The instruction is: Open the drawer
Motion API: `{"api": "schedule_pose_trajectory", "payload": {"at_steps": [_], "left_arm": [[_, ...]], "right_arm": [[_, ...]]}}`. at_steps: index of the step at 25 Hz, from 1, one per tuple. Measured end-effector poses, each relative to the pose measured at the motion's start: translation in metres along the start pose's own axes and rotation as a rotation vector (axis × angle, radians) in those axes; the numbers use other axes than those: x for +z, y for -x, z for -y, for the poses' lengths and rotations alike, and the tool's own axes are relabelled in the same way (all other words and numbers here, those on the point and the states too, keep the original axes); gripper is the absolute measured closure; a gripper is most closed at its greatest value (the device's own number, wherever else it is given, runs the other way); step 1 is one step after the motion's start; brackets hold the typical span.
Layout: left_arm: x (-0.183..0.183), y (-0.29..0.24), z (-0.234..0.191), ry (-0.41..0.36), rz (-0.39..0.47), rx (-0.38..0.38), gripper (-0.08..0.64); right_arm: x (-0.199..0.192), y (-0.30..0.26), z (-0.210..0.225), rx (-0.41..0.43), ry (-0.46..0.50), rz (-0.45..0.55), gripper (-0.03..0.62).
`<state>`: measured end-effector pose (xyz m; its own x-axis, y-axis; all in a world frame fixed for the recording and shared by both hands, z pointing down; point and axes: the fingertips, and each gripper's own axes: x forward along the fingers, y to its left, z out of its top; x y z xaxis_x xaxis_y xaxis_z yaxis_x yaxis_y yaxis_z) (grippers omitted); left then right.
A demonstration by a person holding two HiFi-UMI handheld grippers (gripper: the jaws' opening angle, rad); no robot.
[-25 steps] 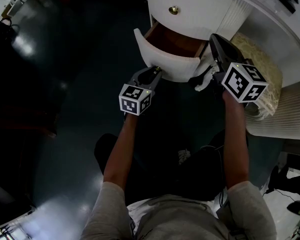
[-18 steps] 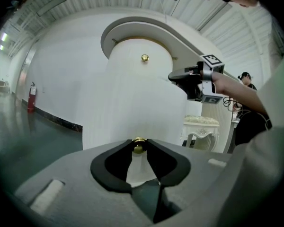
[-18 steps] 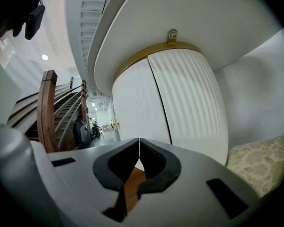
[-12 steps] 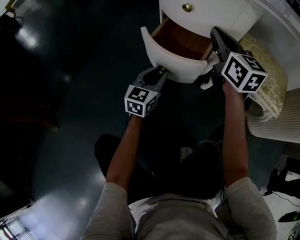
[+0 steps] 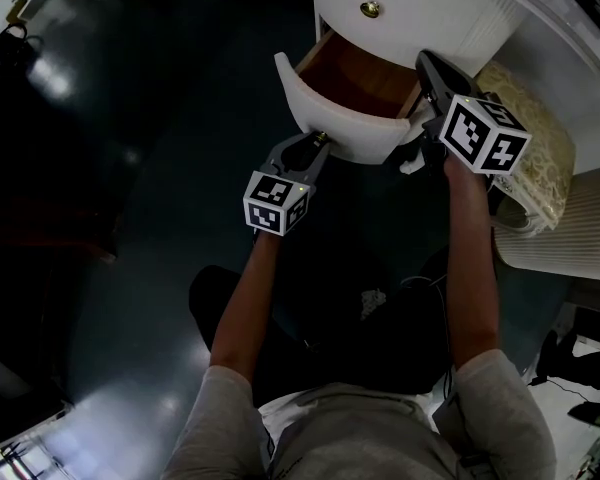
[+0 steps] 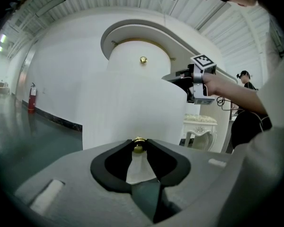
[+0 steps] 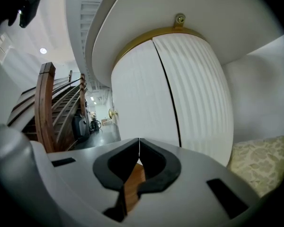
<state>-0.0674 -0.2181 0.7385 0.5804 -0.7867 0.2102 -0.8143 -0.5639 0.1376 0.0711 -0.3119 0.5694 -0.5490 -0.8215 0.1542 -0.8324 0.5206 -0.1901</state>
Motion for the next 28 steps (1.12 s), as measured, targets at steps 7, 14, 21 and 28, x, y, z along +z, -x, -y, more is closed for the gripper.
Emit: {"api": "schedule_pose_trajectory", "payload": {"at_steps": [7,14,21,28], "left_arm": [[-0.001,0.006,-0.001,-0.005,0.003,-0.001,0.457],[-0.002,0.008,0.000,-0.015,0.002,0.000,0.457],[-0.003,0.015,0.000,-0.008,0.003,0.005,0.457],[-0.006,0.021,0.000,-0.005,0.000,0.006,0.457]], "right_arm": [[0.001,0.003,-0.010,0.011,0.058,-0.020,0.577],[0.000,0.020,0.002,-0.020,0.089,-0.037,0.577],[-0.007,0.030,-0.004,-0.004,0.107,-0.073,0.577],[-0.013,0.035,-0.004,-0.016,0.113,-0.107,0.577]]}}
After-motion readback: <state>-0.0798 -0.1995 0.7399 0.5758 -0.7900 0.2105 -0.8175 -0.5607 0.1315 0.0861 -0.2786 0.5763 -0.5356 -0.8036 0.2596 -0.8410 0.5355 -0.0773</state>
